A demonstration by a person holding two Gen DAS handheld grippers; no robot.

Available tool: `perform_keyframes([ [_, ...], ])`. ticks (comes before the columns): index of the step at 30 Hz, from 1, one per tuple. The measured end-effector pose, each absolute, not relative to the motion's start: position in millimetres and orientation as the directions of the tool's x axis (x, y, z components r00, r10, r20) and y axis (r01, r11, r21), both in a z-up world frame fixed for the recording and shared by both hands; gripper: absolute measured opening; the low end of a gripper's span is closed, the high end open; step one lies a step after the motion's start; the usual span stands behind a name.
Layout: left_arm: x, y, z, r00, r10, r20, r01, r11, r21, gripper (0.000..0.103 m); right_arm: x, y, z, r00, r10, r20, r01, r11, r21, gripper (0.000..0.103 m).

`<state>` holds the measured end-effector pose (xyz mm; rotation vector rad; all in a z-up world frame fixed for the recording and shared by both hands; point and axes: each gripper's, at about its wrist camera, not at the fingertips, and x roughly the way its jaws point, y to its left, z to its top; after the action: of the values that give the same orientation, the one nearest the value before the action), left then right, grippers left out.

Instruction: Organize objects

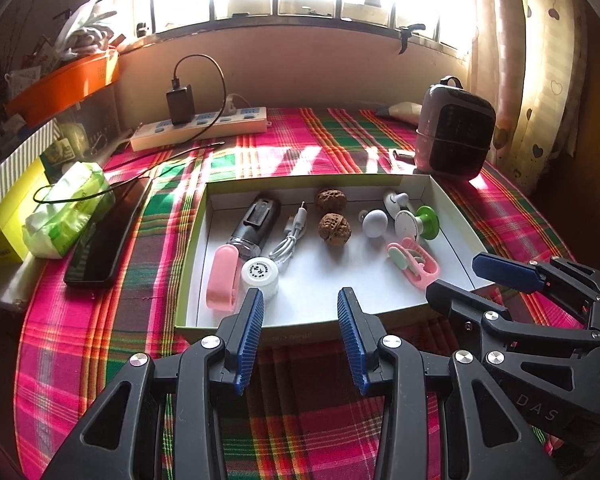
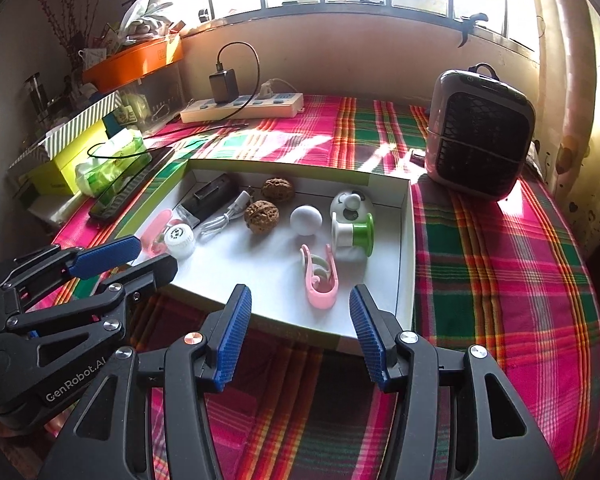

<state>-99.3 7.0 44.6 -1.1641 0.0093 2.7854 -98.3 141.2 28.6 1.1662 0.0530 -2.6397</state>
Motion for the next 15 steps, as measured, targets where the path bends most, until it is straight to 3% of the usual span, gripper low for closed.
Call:
perform_keyframes([
  [15,-64.2,3.1,34.3,-0.708,0.058,-0.703,-0.067,-0.998,-0.015,0.037,-62.5,137.0,26.4,-0.68,-0.192,-0.707,0.217,-0.975,0.056,0.053],
])
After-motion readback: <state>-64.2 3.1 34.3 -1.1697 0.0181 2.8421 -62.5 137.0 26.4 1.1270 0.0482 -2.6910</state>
